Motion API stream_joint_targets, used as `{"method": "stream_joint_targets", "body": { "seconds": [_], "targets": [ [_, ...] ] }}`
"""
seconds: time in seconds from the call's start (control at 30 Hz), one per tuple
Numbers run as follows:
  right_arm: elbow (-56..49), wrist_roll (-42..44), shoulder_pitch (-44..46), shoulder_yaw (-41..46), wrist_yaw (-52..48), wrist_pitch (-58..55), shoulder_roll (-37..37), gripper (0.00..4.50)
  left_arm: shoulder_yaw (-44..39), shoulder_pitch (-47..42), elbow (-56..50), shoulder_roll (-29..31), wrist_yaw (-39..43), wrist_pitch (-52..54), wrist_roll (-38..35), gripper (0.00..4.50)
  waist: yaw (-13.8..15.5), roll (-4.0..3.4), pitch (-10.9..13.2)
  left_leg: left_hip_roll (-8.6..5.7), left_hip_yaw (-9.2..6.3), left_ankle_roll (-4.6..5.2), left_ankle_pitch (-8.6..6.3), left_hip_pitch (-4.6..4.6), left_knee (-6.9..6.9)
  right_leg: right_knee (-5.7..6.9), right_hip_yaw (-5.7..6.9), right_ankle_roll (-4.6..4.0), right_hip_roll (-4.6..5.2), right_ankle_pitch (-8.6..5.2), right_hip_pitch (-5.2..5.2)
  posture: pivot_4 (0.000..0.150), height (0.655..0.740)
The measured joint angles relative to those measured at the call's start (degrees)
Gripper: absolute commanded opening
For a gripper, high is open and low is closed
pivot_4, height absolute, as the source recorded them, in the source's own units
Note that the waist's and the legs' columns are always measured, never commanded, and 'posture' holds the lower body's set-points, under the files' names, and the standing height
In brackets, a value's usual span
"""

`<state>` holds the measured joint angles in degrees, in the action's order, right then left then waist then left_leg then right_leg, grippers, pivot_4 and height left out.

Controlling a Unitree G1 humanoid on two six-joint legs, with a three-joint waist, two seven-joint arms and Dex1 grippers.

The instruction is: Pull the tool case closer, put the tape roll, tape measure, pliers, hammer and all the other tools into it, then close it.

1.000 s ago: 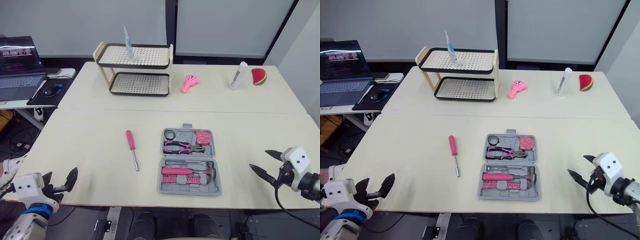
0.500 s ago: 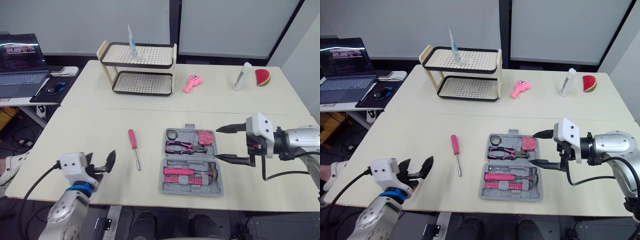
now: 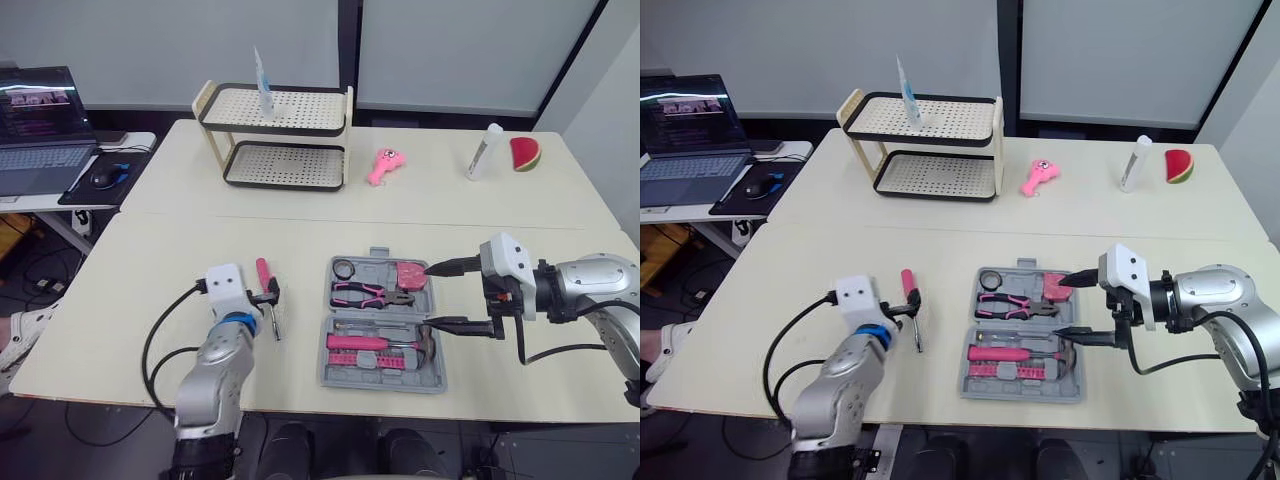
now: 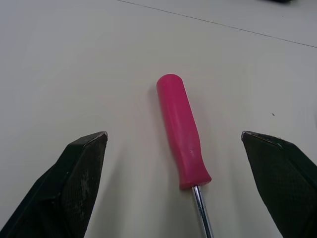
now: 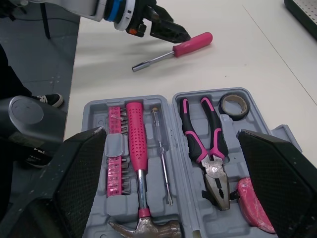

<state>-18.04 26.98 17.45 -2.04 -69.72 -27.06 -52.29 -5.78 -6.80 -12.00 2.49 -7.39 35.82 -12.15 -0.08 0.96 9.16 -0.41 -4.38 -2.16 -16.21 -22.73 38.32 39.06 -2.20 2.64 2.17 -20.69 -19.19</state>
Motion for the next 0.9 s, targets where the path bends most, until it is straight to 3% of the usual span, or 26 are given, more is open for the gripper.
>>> {"method": "stream_joint_targets", "body": {
  "seconds": [0.27,0.4,0.6,0.73,0.9],
  "targets": [
    [0.0,-0.8,-0.9,-0.4,0.0,0.3,0.1,4.48,0.1,-4.9,9.4,-2.8,-3.6,0.0,3.4,4.50,0.0,0.01,0.0,0.00,-0.03,-0.01,0.01,-0.07,0.12,0.01,0.01,0.00,0.01,0.00,-0.01,0.150,0.7290],
    [0.0,-1.1,-1.1,-0.4,0.0,0.3,0.2,4.50,-0.1,-5.8,10.7,-2.9,-3.8,-0.2,4.1,3.67,0.1,0.00,0.0,0.00,-0.02,-0.02,0.01,-0.06,0.13,0.02,0.01,0.01,0.01,0.00,0.00,0.150,0.7290],
    [-1.6,-1.1,-1.5,-0.4,0.5,0.3,0.2,4.50,-1.1,-6.7,12.7,-2.6,-3.2,-1.3,4.7,1.74,0.1,-0.02,0.0,-0.02,-0.02,-0.06,0.03,-0.06,0.16,0.02,0.01,0.03,0.02,0.02,0.02,0.150,0.7290],
    [-2.0,-1.0,-1.9,-0.4,1.1,0.2,0.2,4.50,-1.3,-6.3,12.6,-2.1,-2.2,-1.2,4.7,0.68,0.1,-0.02,0.0,-0.02,-0.02,-0.17,0.10,-0.07,0.18,0.01,0.00,0.04,0.03,0.02,0.02,0.150,0.7290],
    [-3.1,-1.0,-2.4,-0.4,1.3,-0.2,0.1,4.50,-1.1,-2.7,8.9,0.2,0.8,-0.5,4.5,0.63,0.0,-0.02,0.0,0.00,0.00,-0.21,0.12,-0.06,0.13,-0.01,-0.02,0.04,0.03,0.02,0.01,0.150,0.7290]
  ]
}}
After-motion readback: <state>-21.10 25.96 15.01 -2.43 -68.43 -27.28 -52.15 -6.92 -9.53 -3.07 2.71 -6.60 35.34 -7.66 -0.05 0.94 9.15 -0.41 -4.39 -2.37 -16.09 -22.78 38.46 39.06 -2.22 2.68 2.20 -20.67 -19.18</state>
